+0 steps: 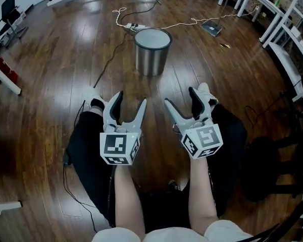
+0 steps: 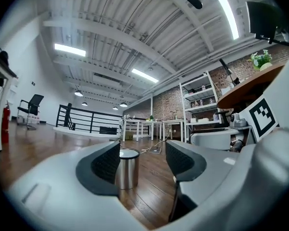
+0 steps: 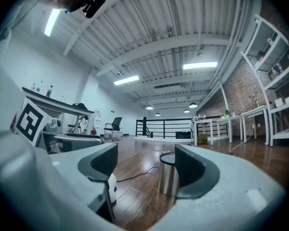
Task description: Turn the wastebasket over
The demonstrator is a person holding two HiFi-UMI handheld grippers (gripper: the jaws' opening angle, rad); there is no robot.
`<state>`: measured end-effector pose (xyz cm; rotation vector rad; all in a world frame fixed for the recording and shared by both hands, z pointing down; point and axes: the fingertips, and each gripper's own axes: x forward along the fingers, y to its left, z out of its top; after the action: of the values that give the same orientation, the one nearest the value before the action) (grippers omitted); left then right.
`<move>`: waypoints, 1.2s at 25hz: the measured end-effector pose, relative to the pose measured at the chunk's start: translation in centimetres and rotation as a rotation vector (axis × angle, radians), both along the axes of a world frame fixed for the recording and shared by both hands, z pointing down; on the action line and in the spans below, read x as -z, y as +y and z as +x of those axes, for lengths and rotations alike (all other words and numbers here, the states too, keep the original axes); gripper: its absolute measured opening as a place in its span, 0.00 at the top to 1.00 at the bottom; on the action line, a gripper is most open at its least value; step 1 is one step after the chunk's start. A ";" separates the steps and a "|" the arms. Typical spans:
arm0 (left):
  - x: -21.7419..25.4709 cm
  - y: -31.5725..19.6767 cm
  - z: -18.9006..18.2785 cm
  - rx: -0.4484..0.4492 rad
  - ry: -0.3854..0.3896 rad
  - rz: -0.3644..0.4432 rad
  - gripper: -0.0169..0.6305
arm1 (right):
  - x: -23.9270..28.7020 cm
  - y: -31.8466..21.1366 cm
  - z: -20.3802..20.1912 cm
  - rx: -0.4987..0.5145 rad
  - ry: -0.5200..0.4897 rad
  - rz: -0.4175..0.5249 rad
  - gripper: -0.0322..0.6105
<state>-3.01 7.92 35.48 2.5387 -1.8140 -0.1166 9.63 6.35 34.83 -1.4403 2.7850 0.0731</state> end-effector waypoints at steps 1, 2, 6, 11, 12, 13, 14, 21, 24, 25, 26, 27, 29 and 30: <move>0.0 1.7 1.0 0.007 -0.002 -0.001 0.49 | 0.2 1.6 0.7 0.008 0.010 0.009 0.39; -0.1 3.5 2.1 0.014 -0.003 -0.003 0.47 | 0.4 3.3 1.6 0.014 0.015 0.015 0.38; 0.5 10.3 5.9 0.064 0.023 0.012 0.44 | 1.5 9.7 5.1 0.044 0.017 0.049 0.36; 0.8 17.4 10.3 0.114 0.048 0.022 0.44 | 1.3 15.8 10.3 0.040 0.055 0.072 0.36; 0.9 18.5 11.1 0.127 0.044 0.023 0.44 | 1.5 16.8 11.2 0.044 0.049 0.074 0.36; 1.1 19.5 11.8 0.140 0.039 0.024 0.44 | 1.7 17.7 11.9 0.048 0.047 0.076 0.36; 1.3 20.4 12.4 0.151 0.034 0.024 0.44 | 1.9 18.5 12.5 0.054 0.051 0.077 0.36; 1.9 25.9 15.6 0.207 -0.001 0.014 0.46 | 1.6 23.3 14.8 0.096 0.087 0.039 0.37; 2.2 27.7 16.6 0.228 -0.004 0.025 0.48 | 1.6 25.1 15.7 0.109 0.083 0.043 0.37; 2.1 28.2 16.9 0.234 -0.007 0.024 0.48 | 1.6 25.4 16.1 0.111 0.081 0.044 0.37; 2.0 28.5 17.2 0.238 -0.010 0.022 0.48 | 1.6 25.6 16.6 0.111 0.077 0.045 0.37; 1.9 28.6 17.6 0.240 -0.015 0.022 0.48 | 1.7 25.7 17.2 0.109 0.072 0.047 0.37; 2.1 28.7 18.4 0.240 -0.030 0.024 0.48 | 1.9 25.5 18.3 0.098 0.061 0.048 0.37; 2.2 28.7 18.6 0.240 -0.038 0.027 0.48 | 2.0 25.4 18.8 0.091 0.055 0.047 0.37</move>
<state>15.58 36.62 33.23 2.3446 -2.1387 -0.0977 28.44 31.70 32.83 -1.3193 2.8681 0.1788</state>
